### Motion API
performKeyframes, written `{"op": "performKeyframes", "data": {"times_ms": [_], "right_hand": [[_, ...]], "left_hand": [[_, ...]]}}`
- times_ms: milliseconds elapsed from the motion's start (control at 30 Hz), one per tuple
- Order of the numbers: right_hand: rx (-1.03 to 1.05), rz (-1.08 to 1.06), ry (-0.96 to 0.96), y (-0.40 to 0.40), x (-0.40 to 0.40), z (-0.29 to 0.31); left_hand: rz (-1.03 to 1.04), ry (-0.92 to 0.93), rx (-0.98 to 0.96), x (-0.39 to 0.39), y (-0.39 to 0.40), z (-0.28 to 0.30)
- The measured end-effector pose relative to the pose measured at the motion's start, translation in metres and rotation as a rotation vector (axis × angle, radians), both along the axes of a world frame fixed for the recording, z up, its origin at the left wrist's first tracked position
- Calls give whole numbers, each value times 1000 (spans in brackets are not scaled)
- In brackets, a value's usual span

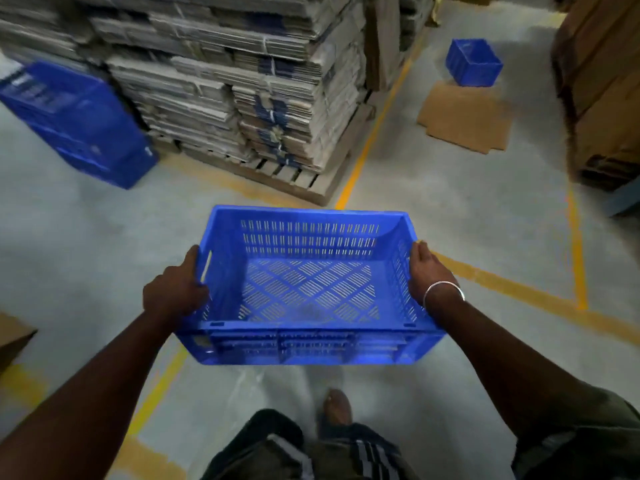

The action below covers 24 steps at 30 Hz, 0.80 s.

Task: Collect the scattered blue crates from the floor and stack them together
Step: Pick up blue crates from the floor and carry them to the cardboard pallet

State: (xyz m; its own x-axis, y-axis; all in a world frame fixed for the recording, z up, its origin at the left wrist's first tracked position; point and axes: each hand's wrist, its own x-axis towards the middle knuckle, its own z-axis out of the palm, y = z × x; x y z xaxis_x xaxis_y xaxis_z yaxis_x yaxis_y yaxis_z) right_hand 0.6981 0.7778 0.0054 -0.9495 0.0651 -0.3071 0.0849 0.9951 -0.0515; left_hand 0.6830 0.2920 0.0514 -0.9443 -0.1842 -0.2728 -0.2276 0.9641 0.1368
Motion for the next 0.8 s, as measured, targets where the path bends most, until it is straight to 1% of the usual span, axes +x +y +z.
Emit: {"op": "performKeyframes", "data": {"times_ms": [100, 267, 433, 567, 667, 800], "right_hand": [[-10, 108, -15, -55, -76, -5], [-19, 220, -18, -169, -198, -8], [-53, 268, 16, -289, -289, -3], [-24, 366, 43, -390, -362, 7], [-38, 350, 36, -450, -408, 15], [-31, 398, 51, -520, -470, 21]], "left_hand": [[78, 8, -16, -32, -62, 1], [109, 31, -201, -84, -169, -16], [116, -10, -186, -140, -272, -25], [114, -33, -161, -187, -374, -18], [109, -26, -164, -226, -432, -12], [118, 0, -180, -284, -499, 3]]}}
